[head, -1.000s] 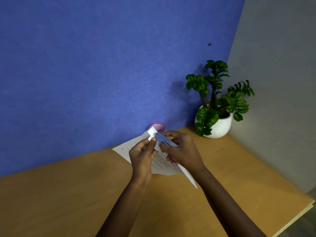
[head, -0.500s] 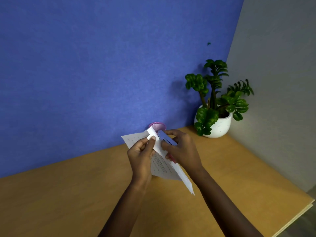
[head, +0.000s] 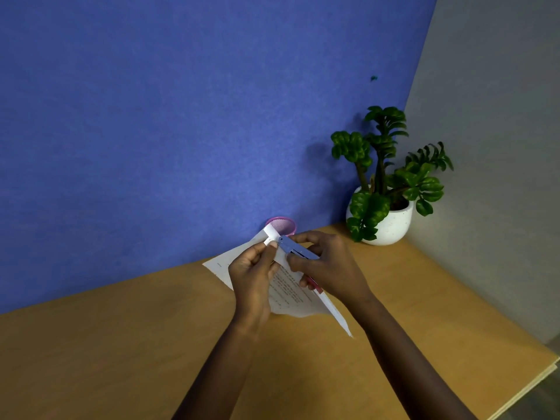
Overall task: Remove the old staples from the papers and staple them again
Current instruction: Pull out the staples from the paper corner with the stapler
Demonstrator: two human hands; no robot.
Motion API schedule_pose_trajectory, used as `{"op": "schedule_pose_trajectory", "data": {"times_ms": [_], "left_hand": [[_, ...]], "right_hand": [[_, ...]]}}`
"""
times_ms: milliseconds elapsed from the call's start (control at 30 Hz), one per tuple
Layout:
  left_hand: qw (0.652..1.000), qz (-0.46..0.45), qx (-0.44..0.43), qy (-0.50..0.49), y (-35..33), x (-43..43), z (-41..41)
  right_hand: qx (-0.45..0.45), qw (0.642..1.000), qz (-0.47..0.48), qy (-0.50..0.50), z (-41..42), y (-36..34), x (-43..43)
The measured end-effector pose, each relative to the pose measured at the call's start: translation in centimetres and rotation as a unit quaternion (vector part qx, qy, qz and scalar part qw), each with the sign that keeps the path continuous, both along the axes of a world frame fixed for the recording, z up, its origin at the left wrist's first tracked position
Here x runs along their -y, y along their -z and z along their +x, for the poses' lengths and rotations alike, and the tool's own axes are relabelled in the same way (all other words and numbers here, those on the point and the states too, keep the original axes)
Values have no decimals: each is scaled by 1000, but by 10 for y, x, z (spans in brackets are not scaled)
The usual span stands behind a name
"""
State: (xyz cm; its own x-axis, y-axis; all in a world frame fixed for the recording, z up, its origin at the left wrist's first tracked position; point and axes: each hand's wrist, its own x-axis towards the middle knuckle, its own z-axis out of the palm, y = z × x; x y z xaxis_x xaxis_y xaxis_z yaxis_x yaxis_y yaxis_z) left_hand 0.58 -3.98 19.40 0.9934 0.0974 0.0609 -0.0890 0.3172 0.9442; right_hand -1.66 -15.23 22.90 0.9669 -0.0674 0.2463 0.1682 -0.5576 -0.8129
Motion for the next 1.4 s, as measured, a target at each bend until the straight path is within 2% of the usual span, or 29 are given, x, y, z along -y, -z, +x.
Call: {"op": "schedule_pose_trajectory", "data": {"times_ms": [433,667,1100,1400], "left_hand": [[998,63,12,-30,1,-1,-2],[996,75,18,-45,3,0,0],[995,52,43,-75,3,3,0],[994,18,48,-96,5,9,2]], "right_hand": [[16,999,-20,22,-2,4,-7],[19,999,6,38,-2,5,-13],[4,993,107,41,-3,14,-24],[12,990,131,48,-1,16,-29]]}}
